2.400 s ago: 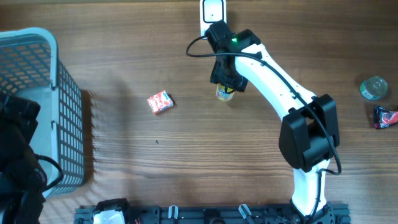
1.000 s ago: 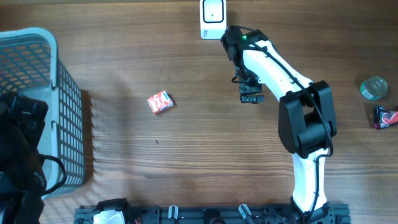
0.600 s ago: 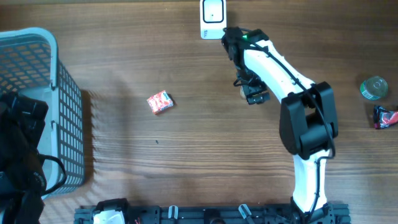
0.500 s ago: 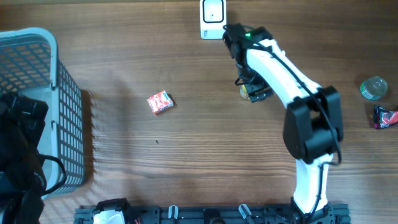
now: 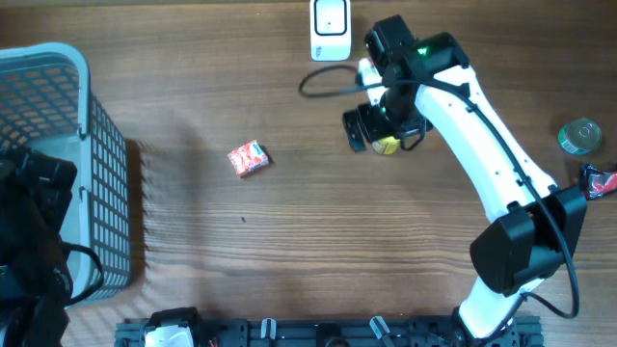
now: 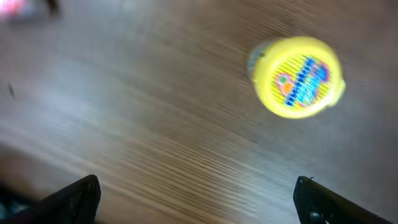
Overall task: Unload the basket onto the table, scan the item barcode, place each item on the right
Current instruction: 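Lift the Mentos bottle and move it toward the scanner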
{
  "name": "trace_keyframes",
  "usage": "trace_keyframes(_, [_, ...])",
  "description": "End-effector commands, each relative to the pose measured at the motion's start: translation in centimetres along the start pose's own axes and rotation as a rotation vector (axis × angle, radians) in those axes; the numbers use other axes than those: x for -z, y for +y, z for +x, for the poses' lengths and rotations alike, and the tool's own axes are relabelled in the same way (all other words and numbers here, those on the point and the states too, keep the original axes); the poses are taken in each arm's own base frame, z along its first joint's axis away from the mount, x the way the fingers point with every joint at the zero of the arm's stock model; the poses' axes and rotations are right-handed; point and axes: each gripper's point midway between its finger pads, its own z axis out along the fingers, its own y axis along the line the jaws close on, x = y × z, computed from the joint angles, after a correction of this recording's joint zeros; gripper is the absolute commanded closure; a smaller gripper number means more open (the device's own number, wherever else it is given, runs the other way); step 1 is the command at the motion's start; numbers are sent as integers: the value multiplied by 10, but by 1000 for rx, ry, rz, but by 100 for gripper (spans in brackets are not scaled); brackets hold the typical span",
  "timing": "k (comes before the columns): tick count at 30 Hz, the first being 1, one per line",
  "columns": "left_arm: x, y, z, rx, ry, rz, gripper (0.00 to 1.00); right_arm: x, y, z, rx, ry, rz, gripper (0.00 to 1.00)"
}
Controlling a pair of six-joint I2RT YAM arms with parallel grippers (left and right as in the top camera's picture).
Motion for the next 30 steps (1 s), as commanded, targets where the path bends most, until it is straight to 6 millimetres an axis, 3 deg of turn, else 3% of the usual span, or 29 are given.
trace_keyframes(1, [-1, 3, 0, 15, -3, -15, 0, 2, 3, -2, 384, -13, -9, 0])
trace_keyframes(11, [-1, 8, 4, 0, 12, -36, 0, -6, -9, -20, 580, -58, 23, 0])
trace_keyframes(15, [-1, 8, 4, 1, 11, -35, 0, -43, -48, -20, 477, 20, -2, 0])
trace_keyframes(17, [-1, 8, 3, 2, 10, -34, 0, -60, -59, -22, 443, 40, -22, 0])
trace_keyframes(24, [-1, 6, 2, 8, 4, -26, 0, -115, -62, -16, 418, 139, -100, 0])
trace_keyframes(27, [-1, 6, 2, 8, 4, -26, 0, -121, -63, -18, 407, 142, -100, 7])
trace_keyframes(30, [-1, 7, 1, 7, -2, -31, 0, -122, -68, -22, 375, 130, -66, 24])
